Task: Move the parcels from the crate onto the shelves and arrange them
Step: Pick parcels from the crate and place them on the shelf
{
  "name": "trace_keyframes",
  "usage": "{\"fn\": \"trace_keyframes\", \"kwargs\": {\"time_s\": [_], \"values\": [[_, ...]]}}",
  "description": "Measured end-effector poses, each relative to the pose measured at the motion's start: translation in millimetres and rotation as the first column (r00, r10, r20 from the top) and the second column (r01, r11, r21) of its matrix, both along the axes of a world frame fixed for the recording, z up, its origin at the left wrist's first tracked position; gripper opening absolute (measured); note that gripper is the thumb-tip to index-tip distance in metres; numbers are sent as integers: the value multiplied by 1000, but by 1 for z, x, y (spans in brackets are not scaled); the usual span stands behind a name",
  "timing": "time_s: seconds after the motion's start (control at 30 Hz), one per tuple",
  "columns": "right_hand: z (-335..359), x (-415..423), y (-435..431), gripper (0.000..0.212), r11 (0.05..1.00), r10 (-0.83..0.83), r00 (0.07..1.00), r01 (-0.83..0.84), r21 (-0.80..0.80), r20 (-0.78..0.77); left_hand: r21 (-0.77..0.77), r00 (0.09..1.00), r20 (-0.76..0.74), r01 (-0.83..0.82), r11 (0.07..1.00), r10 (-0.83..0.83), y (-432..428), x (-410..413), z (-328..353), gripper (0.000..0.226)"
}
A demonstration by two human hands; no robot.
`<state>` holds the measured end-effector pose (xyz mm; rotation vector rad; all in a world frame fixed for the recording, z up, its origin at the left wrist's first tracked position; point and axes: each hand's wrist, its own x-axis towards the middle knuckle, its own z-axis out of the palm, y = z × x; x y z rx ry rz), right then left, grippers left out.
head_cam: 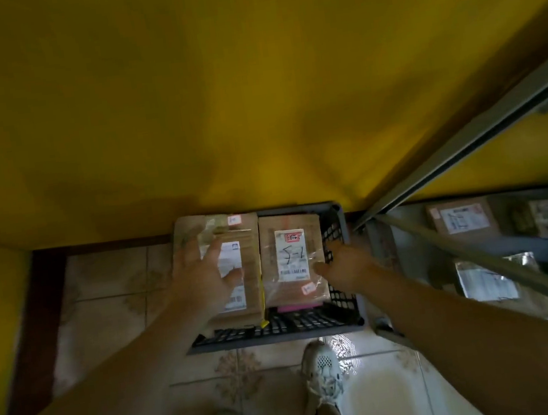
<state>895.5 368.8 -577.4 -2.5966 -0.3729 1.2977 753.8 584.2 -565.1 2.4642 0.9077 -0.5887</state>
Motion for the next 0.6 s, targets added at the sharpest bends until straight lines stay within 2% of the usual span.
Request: {"fn": "trace_keyframes", "kwargs": {"time_s": [0.17,0.23,0.3,0.37,0.5,0.6], "values": [[-96,27,17,47,996,-57,996,61,71,-62,36,992,-69,-106,994,108,4,9,-68,90],[-127,35,22,61,993,-101,994,103,64,-40,45,994,-35,-101,994,102,0,6,-85,93],[-153,38,25,93,985,-173,985,173,26,-25,41,994,17,-113,993,112,-4,6,-91,94],[-173,38,27,115,964,-264,961,265,4,-77,29,988,71,-139,990,137,-4,9,-91,94],[-200,35,28,131,860,-477,857,501,100,-194,2,977,100,-191,982,189,0,13,-87,91],[-206,28,23,134,819,-547,825,563,111,-144,-23,966,148,-209,978,210,0,8,-88,92]]}}
